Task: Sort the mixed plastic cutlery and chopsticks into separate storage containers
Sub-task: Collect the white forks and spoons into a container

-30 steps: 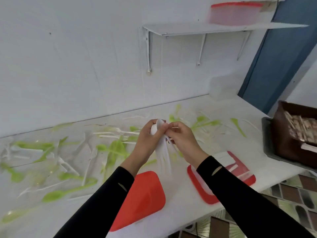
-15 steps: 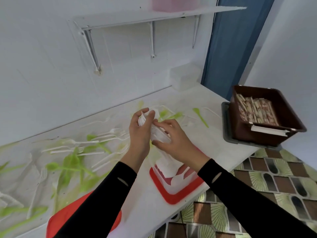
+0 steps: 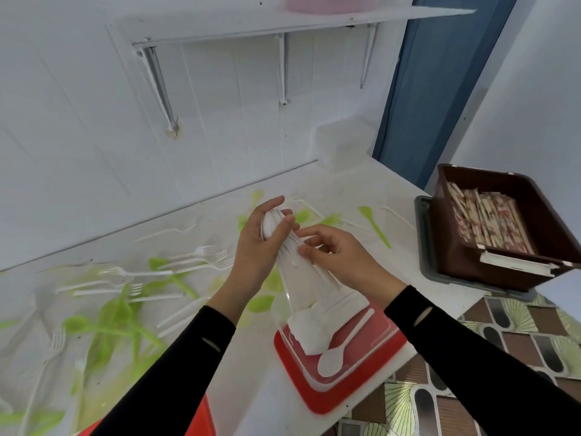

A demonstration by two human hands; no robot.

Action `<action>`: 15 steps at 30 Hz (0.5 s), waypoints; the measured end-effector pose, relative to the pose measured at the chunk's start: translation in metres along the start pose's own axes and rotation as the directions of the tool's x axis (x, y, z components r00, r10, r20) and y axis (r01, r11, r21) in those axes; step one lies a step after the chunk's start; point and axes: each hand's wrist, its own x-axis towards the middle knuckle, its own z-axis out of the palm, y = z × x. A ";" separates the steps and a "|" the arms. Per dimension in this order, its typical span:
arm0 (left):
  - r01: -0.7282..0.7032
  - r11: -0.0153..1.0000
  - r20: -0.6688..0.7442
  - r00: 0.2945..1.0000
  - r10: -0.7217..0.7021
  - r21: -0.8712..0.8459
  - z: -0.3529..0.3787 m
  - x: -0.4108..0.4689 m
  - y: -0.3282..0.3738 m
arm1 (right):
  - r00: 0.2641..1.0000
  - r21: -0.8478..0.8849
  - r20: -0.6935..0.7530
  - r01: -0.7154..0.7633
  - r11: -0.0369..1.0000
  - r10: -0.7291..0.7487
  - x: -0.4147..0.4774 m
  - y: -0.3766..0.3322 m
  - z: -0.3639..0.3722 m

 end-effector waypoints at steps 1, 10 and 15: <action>0.000 1.000 -0.015 1.000 0.000 0.006 -0.001 0.001 -0.001 | 1.000 0.005 0.008 0.008 1.000 -0.008 0.003 0.001 0.003; 0.009 0.996 -0.309 0.951 -0.036 -0.087 0.003 0.002 0.004 | 0.969 -0.063 0.242 0.067 0.996 -0.050 0.020 0.000 0.020; -0.007 0.990 -0.363 0.931 -0.043 -0.137 0.018 -0.006 -0.001 | 0.946 -0.093 0.310 0.130 0.987 -0.095 0.027 0.001 -0.003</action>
